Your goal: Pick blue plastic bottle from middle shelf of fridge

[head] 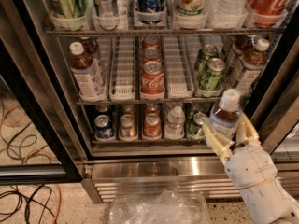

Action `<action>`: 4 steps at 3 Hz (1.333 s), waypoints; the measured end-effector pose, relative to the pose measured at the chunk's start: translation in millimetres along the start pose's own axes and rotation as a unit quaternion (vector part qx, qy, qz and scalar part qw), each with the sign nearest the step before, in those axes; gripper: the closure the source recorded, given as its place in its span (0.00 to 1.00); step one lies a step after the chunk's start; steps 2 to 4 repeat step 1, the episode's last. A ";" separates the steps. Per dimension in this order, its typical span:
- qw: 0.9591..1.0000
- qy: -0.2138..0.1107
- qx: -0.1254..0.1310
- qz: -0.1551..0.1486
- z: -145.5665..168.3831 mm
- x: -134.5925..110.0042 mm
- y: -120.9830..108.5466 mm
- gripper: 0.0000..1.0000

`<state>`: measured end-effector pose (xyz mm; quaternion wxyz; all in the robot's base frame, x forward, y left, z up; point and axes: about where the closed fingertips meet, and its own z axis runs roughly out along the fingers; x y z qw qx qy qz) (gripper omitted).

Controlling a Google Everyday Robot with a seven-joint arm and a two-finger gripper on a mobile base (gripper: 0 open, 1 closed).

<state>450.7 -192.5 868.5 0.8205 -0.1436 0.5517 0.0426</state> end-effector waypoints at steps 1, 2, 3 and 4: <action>1.000 -0.001 -0.008 0.006 -0.6 -1.1 3.2 1.00; 1.000 -0.001 -0.008 0.006 -0.6 -1.1 3.2 1.00; 1.000 -0.001 -0.008 0.006 -0.6 -1.1 3.2 1.00; 1.000 -0.001 -0.008 0.006 -0.6 -1.1 3.2 1.00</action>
Offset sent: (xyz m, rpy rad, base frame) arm 0.0000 0.0000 0.0000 0.0000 0.0000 0.0000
